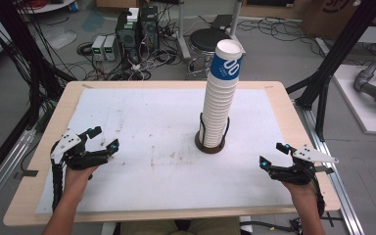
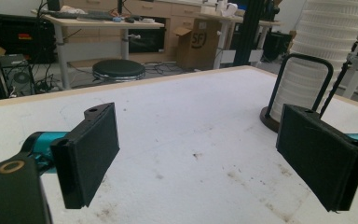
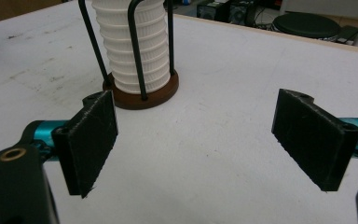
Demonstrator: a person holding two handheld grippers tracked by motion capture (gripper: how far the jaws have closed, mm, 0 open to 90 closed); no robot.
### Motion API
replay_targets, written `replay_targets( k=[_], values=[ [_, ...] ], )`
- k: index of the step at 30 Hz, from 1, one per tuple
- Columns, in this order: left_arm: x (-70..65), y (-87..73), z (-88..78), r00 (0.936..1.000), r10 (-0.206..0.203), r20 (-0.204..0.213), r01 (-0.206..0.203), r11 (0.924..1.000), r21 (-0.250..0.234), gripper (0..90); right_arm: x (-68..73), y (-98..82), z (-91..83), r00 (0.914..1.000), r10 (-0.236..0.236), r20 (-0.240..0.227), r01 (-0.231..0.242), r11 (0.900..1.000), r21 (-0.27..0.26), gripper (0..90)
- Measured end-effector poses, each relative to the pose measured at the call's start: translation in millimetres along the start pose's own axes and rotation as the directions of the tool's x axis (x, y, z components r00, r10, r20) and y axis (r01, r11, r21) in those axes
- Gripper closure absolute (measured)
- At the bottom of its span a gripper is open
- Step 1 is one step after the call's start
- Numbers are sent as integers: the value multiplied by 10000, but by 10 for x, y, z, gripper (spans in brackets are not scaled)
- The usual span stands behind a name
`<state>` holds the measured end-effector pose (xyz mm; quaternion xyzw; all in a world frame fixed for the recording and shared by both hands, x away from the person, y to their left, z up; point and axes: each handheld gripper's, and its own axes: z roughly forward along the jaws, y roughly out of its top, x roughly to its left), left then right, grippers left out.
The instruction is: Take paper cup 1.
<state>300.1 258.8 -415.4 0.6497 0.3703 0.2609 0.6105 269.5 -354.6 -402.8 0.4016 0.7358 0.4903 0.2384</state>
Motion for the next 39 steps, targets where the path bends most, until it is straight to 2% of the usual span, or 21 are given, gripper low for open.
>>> replay_targets(
  k=[11, 18, 26, 30, 34, 36, 37, 38, 39],
  values=[
    [-33, -11, 30, 10000, -43, 89, 43, 10000, 45, 131, -22, 11, -10, 9999, 145, -65, -146, 9998, -157, 146],
    [-56, -18, 18, 9998, -97, 177, 97, 9999, 42, 131, -8, 40, -17, 9992, 290, -273, -296, 9993, -208, 145],
    [-100, -23, 20, 9993, 45, 379, -48, 10000, 86, 131, 107, 177, 20, 9957, 218, -902, -239, 9994, -232, 146],
    [-114, -22, -2, 9991, 129, 398, -133, 9999, 82, 131, 194, 307, 23, 9915, 70, -1299, -125, 9990, -420, 146],
    [-112, -25, 1, 9993, 130, 353, -133, 9999, 97, 131, 276, 508, 19, 9861, -209, -1650, 83, 9970, -766, 146],
    [-109, -29, 2, 9992, 118, 380, -124, 9998, 142, 131, 302, 671, 24, 9825, -372, -1823, 218, 9961, -858, 146],
    [-108, -29, 1, 9993, 143, 356, -149, 9997, 168, 131, 302, 671, 24, 9825, -372, -1823, 218, 9961, -858, 146],
    [-108, -29, -4, 9994, 158, 303, -163, 9998, 146, 131, 327, 839, 18, 9793, -511, -1958, 329, 9949, -949, 145],
    [-106, -26, -12, 9994, 171, 294, -175, 9998, 117, 132, 337, 925, 12, 9777, -663, -1993, 461, 9935, -1045, 146]
  ],
)
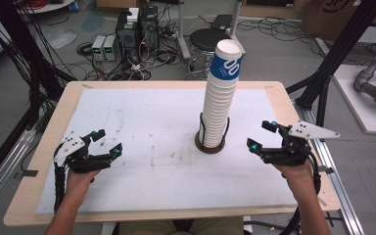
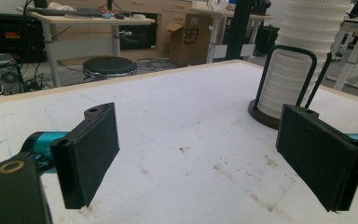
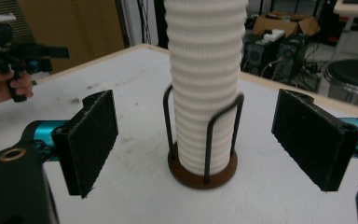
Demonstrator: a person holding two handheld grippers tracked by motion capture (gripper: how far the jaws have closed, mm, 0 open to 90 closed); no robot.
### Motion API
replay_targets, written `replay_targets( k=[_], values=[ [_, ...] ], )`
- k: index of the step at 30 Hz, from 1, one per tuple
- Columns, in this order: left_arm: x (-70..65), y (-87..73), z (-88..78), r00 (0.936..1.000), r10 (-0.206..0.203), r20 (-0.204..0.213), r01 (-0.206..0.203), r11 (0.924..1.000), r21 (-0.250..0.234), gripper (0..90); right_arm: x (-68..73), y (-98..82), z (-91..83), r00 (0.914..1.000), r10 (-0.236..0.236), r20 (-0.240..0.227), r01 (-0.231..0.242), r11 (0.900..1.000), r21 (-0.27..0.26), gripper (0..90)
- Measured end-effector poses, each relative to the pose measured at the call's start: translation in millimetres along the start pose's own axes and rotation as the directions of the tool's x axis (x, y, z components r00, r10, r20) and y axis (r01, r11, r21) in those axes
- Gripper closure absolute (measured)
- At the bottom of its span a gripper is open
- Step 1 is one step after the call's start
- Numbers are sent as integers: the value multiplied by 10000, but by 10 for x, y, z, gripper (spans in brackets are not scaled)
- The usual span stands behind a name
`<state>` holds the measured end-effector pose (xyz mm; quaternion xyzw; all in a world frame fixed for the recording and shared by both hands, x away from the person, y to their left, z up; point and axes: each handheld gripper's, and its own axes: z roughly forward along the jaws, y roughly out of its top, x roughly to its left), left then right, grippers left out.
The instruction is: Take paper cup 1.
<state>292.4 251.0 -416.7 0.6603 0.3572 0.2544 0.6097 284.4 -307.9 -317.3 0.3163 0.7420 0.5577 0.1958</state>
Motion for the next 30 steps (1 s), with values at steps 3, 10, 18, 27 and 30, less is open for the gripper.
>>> replay_targets(
  k=[3, 10, 18, 27, 30],
  values=[
    [3, 9, -20, 10000, 14, -82, -14, 10000, -91, 138, 23, 251, 11, 9996, -230, -180, 225, 9995, -241, 146],
    [10, 1, -20, 10000, -25, -71, 25, 10000, -93, 138, 44, 650, 46, 9981, -568, -241, 561, 9980, -299, 146],
    [11, 0, -15, 10000, -39, -25, 38, 9999, -117, 138, 51, 1120, 141, 9955, -915, -266, 907, 9955, -275, 145],
    [3, 4, -2, 10000, -26, 93, 27, 9999, -114, 138, 32, 1563, 326, 9943, -1052, -176, 1058, 9939, 327, 145],
    [-8, 4, 10, 9999, -24, 150, 26, 9999, -120, 138, 9, 1628, 374, 9950, -989, -168, 995, 9940, 449, 145]
  ],
)
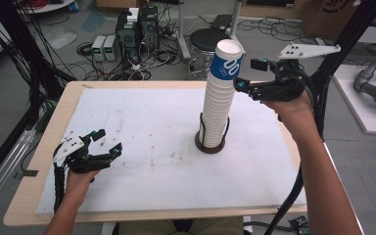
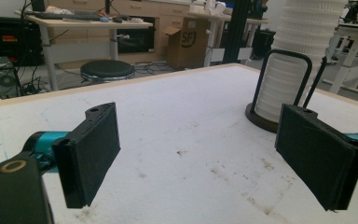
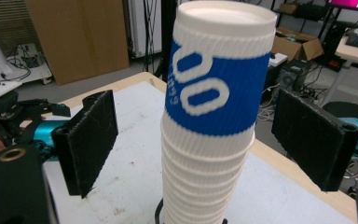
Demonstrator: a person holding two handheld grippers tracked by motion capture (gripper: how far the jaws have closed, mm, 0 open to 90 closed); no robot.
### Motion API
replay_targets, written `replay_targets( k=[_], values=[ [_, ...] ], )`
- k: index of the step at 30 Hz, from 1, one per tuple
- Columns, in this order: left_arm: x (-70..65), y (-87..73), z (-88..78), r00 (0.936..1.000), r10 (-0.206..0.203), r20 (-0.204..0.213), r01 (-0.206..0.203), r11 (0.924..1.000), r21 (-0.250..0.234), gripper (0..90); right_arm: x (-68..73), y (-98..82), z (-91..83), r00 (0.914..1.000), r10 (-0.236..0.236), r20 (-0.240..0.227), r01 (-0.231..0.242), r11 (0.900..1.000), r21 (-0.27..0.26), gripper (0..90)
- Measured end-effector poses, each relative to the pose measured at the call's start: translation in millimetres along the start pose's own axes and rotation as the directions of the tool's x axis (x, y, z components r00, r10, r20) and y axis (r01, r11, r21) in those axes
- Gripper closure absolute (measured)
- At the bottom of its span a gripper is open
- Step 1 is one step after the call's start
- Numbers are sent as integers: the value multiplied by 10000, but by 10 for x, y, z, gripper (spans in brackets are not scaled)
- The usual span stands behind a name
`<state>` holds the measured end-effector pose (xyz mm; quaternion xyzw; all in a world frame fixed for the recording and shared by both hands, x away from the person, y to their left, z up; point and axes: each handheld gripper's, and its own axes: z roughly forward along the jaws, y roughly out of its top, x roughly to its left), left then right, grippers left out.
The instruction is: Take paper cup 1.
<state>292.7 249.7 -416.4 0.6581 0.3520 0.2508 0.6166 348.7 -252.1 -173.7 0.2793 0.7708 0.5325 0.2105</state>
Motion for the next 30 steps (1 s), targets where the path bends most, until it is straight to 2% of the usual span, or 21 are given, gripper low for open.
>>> replay_targets(
  k=[1, 9, 15, 21, 23, 30],
  values=[
    [-2, 1, 3, 10000, 11, 22, -11, 10000, 11, 138, -36, 77, 49, 9999, 48, 98, -48, 10000, 70, 145],
    [-6, -2, 20, 10000, 9, 97, -9, 10000, 49, 138, -78, 299, 197, 9998, 132, 134, -136, 9994, 305, 145],
    [-2, -3, 27, 9999, -10, 123, 10, 10000, 48, 138, -83, 464, 350, 9998, 83, 165, -96, 9965, 826, 145],
    [3, -4, 27, 9999, -29, 146, 28, 10000, 82, 138, -127, 495, 422, 9995, 199, 233, -223, 9942, 1053, 165],
    [4, -5, 28, 9999, -54, 137, 53, 9999, 90, 138, -138, 492, 429, 9998, 203, 59, -208, 9936, 1110, 253],
    [8, -8, 35, 9999, -23, 147, 21, 9999, 120, 138, -145, 493, 430, 9999, 98, -21, -95, 9934, 1142, 287]
  ],
)
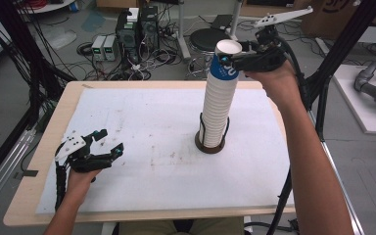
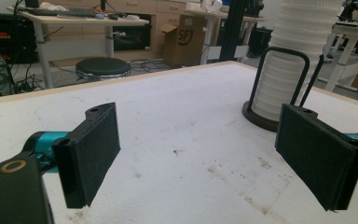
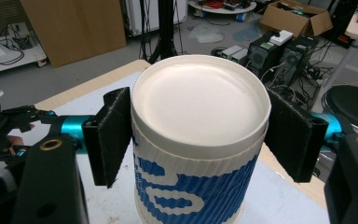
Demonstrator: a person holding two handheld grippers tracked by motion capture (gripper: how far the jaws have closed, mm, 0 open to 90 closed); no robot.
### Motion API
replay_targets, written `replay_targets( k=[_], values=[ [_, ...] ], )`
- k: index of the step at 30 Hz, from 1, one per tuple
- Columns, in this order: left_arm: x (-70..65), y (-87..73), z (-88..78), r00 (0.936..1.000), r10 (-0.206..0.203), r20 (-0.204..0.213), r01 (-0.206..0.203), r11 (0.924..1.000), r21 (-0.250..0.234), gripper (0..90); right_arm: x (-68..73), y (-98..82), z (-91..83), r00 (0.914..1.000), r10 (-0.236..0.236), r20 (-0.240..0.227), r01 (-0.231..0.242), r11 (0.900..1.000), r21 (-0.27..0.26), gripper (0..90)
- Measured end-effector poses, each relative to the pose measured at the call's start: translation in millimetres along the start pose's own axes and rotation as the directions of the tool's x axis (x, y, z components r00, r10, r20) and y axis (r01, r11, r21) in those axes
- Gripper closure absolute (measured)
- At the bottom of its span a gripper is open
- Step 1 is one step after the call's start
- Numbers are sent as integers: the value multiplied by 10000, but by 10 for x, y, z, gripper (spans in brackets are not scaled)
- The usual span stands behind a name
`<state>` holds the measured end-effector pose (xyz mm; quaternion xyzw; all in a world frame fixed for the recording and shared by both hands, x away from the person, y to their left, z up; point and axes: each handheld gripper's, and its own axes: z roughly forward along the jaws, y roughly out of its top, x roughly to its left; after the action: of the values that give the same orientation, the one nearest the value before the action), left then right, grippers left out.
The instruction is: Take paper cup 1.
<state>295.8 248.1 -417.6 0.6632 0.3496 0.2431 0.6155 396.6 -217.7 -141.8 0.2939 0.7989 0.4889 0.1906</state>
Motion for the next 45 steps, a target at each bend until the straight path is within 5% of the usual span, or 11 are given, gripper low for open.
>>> replay_targets(
  k=[26, 45],
  values=[
    [-22, -6, 25, 9999, -39, 148, 38, 10000, 70, 138, 87, 338, -330, 9992, -216, 347, 261, 9905, -1347, 297],
    [-32, -10, 35, 9998, -62, 207, 60, 9999, 118, 138, 150, 355, -1154, 9922, -436, 1169, 743, 9593, -2724, 298]
  ],
)
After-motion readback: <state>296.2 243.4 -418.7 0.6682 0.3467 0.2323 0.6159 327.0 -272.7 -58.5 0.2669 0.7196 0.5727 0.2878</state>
